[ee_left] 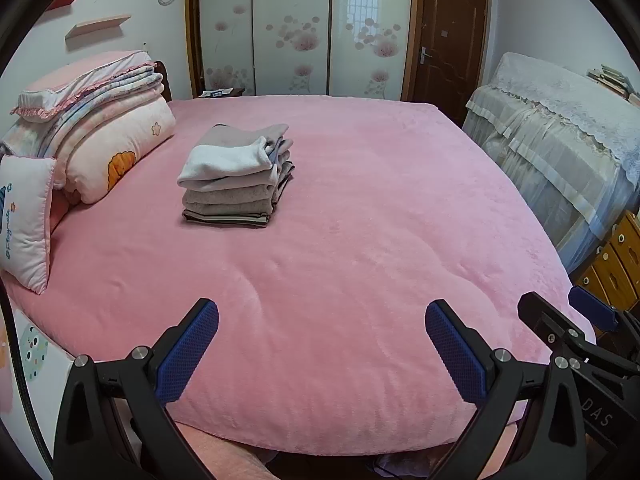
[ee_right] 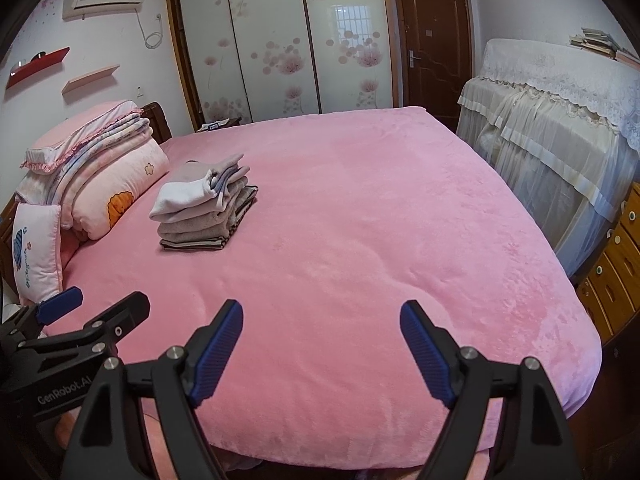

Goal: Fold small clothes

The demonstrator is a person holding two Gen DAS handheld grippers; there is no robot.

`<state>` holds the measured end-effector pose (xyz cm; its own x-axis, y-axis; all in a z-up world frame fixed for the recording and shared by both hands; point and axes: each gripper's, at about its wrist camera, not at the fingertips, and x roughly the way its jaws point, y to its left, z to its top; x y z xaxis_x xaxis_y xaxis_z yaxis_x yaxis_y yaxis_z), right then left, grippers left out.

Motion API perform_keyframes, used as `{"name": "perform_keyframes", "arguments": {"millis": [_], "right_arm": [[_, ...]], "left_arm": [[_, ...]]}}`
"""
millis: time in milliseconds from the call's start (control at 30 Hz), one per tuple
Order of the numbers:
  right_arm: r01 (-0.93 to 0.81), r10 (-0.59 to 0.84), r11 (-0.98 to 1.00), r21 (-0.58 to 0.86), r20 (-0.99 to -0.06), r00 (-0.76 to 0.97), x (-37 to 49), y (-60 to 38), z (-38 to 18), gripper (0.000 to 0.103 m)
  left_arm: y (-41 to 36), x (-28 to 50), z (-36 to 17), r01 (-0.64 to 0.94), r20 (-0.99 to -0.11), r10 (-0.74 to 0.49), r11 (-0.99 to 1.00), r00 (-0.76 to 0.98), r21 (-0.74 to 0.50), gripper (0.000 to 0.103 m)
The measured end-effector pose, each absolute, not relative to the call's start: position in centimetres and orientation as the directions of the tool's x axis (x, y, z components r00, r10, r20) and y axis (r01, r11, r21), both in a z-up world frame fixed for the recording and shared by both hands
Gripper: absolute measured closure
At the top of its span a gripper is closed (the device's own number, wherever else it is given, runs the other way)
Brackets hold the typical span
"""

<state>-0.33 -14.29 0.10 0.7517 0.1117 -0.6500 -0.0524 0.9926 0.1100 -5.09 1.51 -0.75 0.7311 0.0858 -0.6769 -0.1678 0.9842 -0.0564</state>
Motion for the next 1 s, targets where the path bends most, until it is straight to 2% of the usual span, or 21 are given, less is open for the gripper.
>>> {"name": "perform_keyframes", "arguments": {"millis": [1000], "right_arm": [[-0.04, 0.097, 0.994, 0.102, -0.645, 0.758, -0.92, -14.9, 0.1, 0.021]], "left_arm": [[1.35, -5.26, -0.94, -0.171, -0.684, 0.074, 0.982, 0.725, -0.075, 0.0]]}}
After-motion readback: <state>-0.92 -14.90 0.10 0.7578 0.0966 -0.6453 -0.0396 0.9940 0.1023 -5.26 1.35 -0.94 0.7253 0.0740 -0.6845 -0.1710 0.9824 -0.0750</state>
